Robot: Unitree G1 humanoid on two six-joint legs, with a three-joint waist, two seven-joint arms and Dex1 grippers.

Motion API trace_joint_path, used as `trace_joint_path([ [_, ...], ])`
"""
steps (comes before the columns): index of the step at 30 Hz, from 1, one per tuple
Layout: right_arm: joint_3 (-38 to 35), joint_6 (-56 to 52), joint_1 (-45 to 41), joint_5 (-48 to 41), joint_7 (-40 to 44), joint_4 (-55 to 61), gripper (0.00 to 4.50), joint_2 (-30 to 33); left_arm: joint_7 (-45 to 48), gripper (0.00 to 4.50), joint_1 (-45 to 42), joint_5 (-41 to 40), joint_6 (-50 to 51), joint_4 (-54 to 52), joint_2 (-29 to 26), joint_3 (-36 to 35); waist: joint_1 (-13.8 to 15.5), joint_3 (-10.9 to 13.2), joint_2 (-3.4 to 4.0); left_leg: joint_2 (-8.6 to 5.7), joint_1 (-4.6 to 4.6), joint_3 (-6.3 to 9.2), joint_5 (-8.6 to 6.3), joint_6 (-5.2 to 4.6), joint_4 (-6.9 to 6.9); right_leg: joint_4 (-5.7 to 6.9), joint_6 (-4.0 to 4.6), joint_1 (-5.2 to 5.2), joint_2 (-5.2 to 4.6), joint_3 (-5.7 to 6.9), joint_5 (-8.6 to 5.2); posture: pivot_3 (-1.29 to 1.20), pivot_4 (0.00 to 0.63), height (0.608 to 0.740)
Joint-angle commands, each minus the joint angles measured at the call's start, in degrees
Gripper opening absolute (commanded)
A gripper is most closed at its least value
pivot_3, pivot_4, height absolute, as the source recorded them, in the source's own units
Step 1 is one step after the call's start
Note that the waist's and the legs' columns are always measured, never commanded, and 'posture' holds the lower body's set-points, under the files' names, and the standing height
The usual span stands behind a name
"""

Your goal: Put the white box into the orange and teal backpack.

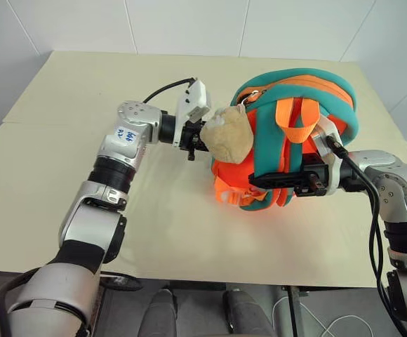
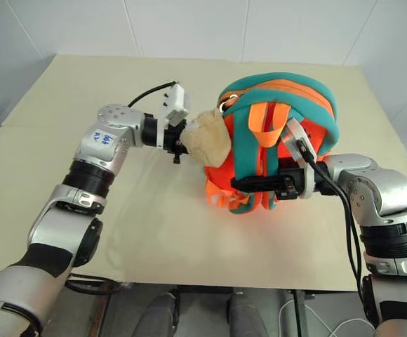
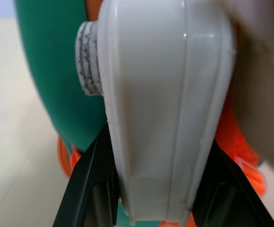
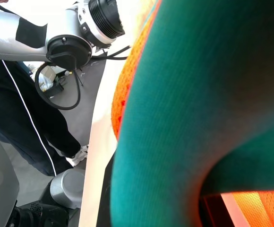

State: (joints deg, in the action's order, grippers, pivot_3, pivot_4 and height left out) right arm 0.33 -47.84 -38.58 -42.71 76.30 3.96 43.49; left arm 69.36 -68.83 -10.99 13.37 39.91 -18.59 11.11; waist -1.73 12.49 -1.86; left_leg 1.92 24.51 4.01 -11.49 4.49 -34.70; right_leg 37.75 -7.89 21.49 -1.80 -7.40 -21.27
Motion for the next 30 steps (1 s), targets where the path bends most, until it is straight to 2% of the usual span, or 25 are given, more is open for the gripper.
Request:
trace_joint_path([
  [1,0.29,0.02,0.55,-0.77,0.07,2.26,0.02,-0.54,0.10,1.46,-2.32,0.16,-2.54,1.19,2.18,-0.91,-0.08,0.00,0.00,0.00,0.00,0.00,0.00,0.00,0.01,0.00,0.00,0.00,0.00,0.00,0.00,0.00,0.150,0.740],
  [2,0.17,-0.06,0.72,-0.91,0.00,2.40,0.02,-0.66,-0.21,1.46,-2.94,0.42,-2.74,1.60,2.66,-0.97,-0.09,0.00,0.00,0.00,0.00,0.00,-0.01,-0.01,0.01,0.00,-0.01,0.01,0.00,-0.01,-0.01,0.00,0.150,0.740],
  [4,0.08,0.12,1.16,-0.90,-0.16,2.68,0.00,-0.86,-2.55,2.18,-4.08,0.81,-3.50,2.68,3.63,-1.87,-0.02,0.00,0.00,0.00,0.00,0.00,-0.01,-0.02,0.02,0.00,-0.01,0.01,0.00,-0.01,-0.01,0.00,0.150,0.740],
  [7,-0.09,0.27,1.46,-0.89,-0.33,2.90,0.00,-1.01,-2.98,2.95,-4.44,0.72,-3.59,3.13,3.91,-2.78,-0.01,0.00,0.00,0.00,0.01,0.00,-0.02,-0.03,-0.03,0.02,-0.02,0.01,0.00,-0.01,-0.01,0.00,0.150,0.740],
  [12,-0.55,0.50,1.75,-0.86,-0.71,2.97,0.00,-1.06,-0.58,4.38,-3.33,-0.43,-2.87,-0.08,1.11,-4.36,-0.09,0.00,0.00,0.00,0.00,0.00,-0.02,-0.03,-0.09,0.11,-0.02,0.02,0.01,-0.01,-0.01,0.00,0.150,0.740],
  [23,-0.88,0.92,2.17,-0.50,-1.21,2.74,0.00,-0.91,10.36,4.45,2.35,-1.11,-3.34,-5.49,-12.13,-5.94,-0.62,0.01,0.02,0.01,-0.01,0.01,-0.01,-0.02,-0.12,0.16,-0.02,0.01,0.01,-0.01,-0.01,0.00,0.150,0.740],
  [30,-0.29,1.28,2.11,0.22,-1.33,2.27,0.00,-0.90,11.12,4.45,8.06,-5.96,1.52,-17.62,-14.94,-8.90,-0.67,0.01,0.03,0.04,-0.01,0.03,-0.01,-0.02,-0.14,0.21,-0.02,0.01,0.02,-0.01,-0.01,0.00,0.150,0.740],
])
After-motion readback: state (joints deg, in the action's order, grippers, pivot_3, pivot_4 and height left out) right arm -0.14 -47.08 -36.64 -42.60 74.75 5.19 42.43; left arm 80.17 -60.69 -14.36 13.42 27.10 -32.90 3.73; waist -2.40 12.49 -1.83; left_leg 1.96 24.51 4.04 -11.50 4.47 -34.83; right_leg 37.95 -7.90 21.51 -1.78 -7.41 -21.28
